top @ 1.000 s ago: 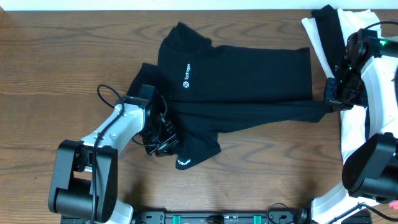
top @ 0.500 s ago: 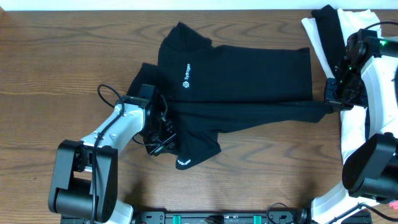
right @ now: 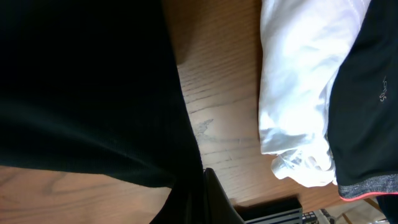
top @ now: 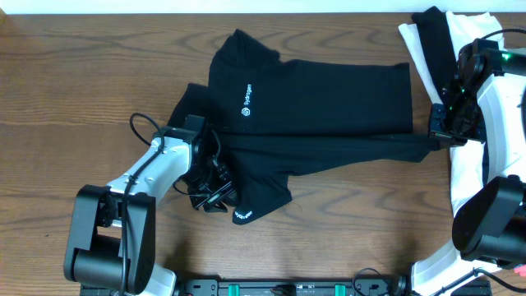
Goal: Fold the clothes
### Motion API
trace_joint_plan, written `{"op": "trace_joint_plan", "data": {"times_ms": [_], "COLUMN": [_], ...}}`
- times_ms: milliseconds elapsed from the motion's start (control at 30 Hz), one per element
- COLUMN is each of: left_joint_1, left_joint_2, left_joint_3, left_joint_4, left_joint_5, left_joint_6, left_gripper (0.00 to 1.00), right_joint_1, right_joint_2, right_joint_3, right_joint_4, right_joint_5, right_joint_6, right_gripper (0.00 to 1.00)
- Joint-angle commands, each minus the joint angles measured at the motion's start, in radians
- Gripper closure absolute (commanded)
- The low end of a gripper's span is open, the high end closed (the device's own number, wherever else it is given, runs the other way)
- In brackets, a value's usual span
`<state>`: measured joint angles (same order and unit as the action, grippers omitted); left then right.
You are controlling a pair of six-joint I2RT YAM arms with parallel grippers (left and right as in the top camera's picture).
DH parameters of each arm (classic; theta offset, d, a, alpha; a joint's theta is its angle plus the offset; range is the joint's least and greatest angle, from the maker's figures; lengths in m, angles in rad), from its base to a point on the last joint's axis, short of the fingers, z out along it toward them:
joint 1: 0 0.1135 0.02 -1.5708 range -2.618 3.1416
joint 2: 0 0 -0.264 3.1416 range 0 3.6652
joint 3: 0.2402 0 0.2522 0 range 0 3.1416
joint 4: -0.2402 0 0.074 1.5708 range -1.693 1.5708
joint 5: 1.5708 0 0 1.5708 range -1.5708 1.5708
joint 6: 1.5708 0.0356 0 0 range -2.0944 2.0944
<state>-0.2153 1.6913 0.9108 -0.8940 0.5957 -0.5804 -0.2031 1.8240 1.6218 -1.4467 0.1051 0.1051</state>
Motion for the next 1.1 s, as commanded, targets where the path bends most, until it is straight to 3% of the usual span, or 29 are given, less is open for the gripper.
{"op": "trace_joint_plan", "data": {"times_ms": [0,233,333,367,567,667,767,1067], "left_joint_1": [-0.023,-0.117,-0.122,-0.12,-0.095,-0.072,-0.027,0.168], "left_joint_2": [0.005,0.005,0.005,0.005,-0.03,-0.094,-0.198,-0.549], "left_joint_3": [-0.008,-0.011,-0.01,-0.01,0.014,0.051,0.079,0.087], "left_joint_4": [0.023,0.104,0.115,0.115,0.077,0.008,-0.034,-0.032], "left_joint_5": [-0.004,-0.005,-0.018,-0.031,-0.091,-0.192,-0.257,-0.257], "left_joint_6": [-0.032,-0.092,-0.091,-0.091,-0.04,-0.013,0.002,0.004], "left_gripper": [0.62,0.62,0.81,0.94,0.94,0.94,0.94,0.94], "right_joint_1": [0.004,0.004,0.004,0.004,0.004,0.004,0.001,-0.002], "right_joint_2": [-0.004,-0.004,-0.004,-0.004,-0.004,-0.004,-0.004,-0.004], "right_joint_3": [-0.001,-0.001,-0.001,-0.001,-0.001,-0.001,-0.001,-0.001], "right_joint_4": [-0.003,-0.004,-0.004,-0.004,-0.005,-0.011,-0.012,-0.066], "right_joint_5": [0.018,0.019,0.019,0.019,0.019,0.018,0.017,-0.131], "right_joint_6": [-0.009,-0.01,-0.01,-0.01,-0.01,-0.009,-0.009,-0.07], "right_gripper": [0.99,0.99,0.99,0.99,0.99,0.99,0.99,0.99]}}
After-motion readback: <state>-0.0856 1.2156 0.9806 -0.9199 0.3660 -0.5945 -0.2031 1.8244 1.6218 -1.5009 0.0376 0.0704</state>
